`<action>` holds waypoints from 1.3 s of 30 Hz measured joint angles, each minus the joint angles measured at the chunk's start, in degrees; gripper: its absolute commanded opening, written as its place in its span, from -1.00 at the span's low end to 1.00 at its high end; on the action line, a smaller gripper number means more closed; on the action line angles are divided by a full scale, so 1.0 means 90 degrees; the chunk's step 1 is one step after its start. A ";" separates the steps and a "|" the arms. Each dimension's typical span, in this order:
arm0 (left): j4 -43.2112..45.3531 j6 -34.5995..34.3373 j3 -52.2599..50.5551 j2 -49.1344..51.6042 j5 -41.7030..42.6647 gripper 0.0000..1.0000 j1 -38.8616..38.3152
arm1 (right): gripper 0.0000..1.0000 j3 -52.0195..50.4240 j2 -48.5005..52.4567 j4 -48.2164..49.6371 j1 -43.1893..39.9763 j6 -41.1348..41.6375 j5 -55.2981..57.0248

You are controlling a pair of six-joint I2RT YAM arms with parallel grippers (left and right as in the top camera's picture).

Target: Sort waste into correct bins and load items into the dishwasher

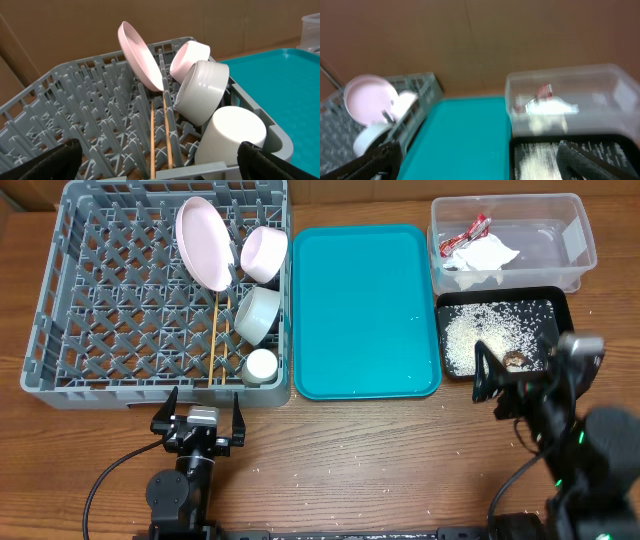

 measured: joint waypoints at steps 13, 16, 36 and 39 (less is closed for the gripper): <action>0.0002 0.0000 -0.0002 0.0000 0.0000 0.99 0.0000 | 1.00 -0.3407 -0.2480 0.2351 0.0012 -0.0049 -0.0070; 0.0005 0.0000 -0.0002 0.0000 0.0002 0.99 0.0000 | 1.00 -0.3704 -0.2851 0.2669 0.0012 -0.0049 -0.0022; 0.0005 0.0000 -0.0002 0.0000 0.0000 1.00 0.0000 | 1.00 -0.4211 -0.3045 0.2059 0.0015 -0.0046 0.0114; 0.0005 0.0000 -0.0002 0.0000 0.0000 1.00 0.0000 | 0.99 -0.4211 -0.3045 0.2062 0.0012 -0.0046 0.0117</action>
